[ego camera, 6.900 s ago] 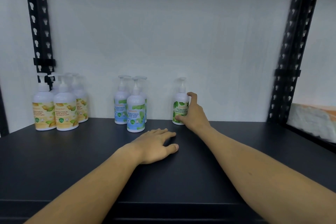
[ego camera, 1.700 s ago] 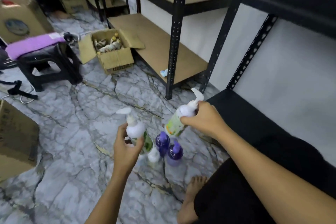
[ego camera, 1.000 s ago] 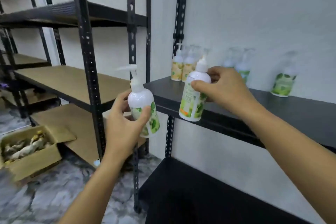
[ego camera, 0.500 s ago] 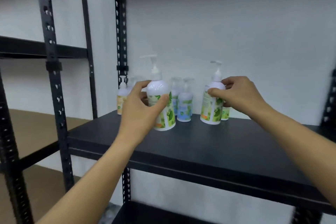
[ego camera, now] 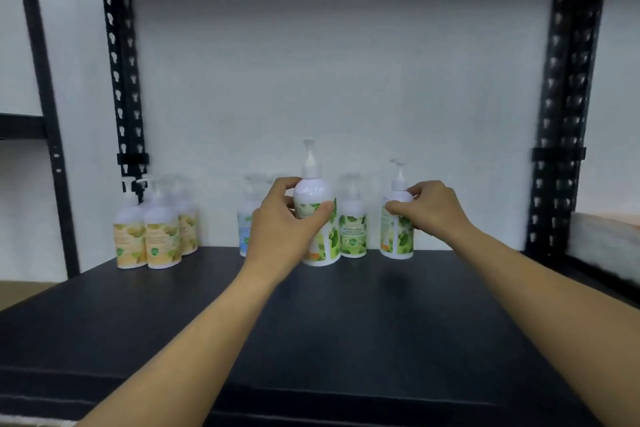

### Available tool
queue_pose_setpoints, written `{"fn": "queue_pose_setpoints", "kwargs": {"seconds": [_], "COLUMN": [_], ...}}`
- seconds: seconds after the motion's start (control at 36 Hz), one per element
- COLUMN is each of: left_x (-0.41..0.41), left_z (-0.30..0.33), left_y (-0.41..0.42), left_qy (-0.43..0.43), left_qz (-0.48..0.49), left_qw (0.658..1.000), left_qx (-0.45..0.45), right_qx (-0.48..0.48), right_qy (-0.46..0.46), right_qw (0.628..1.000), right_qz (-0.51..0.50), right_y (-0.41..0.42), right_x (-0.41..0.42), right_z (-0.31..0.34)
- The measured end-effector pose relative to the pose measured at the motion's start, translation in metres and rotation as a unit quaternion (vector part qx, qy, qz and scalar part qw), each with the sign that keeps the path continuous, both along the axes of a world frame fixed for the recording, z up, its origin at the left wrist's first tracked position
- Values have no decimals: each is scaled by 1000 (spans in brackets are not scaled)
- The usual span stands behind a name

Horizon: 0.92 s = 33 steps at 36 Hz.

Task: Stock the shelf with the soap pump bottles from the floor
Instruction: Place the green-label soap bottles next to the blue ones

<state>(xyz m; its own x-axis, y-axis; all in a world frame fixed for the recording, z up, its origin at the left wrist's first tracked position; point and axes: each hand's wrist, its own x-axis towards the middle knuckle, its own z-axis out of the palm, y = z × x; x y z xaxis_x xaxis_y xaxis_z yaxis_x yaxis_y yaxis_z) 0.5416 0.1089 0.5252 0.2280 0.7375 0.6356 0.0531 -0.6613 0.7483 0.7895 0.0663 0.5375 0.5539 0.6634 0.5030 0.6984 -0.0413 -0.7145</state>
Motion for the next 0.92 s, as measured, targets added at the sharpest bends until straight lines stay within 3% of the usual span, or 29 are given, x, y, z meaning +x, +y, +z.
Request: {"fn": "queue_pose_setpoints", "kwargs": {"seconds": [0.92], "left_x": [39], "left_z": [-19], "left_y": [32], "left_qy": [40], "left_qz": [2], "left_qw": [999], "left_qx": [-10], "right_qx": [-23], "right_qy": [-10], "right_qw": [1000], "right_qz": [0], "right_y": [58], "right_x": [25], "right_z": [-26]}}
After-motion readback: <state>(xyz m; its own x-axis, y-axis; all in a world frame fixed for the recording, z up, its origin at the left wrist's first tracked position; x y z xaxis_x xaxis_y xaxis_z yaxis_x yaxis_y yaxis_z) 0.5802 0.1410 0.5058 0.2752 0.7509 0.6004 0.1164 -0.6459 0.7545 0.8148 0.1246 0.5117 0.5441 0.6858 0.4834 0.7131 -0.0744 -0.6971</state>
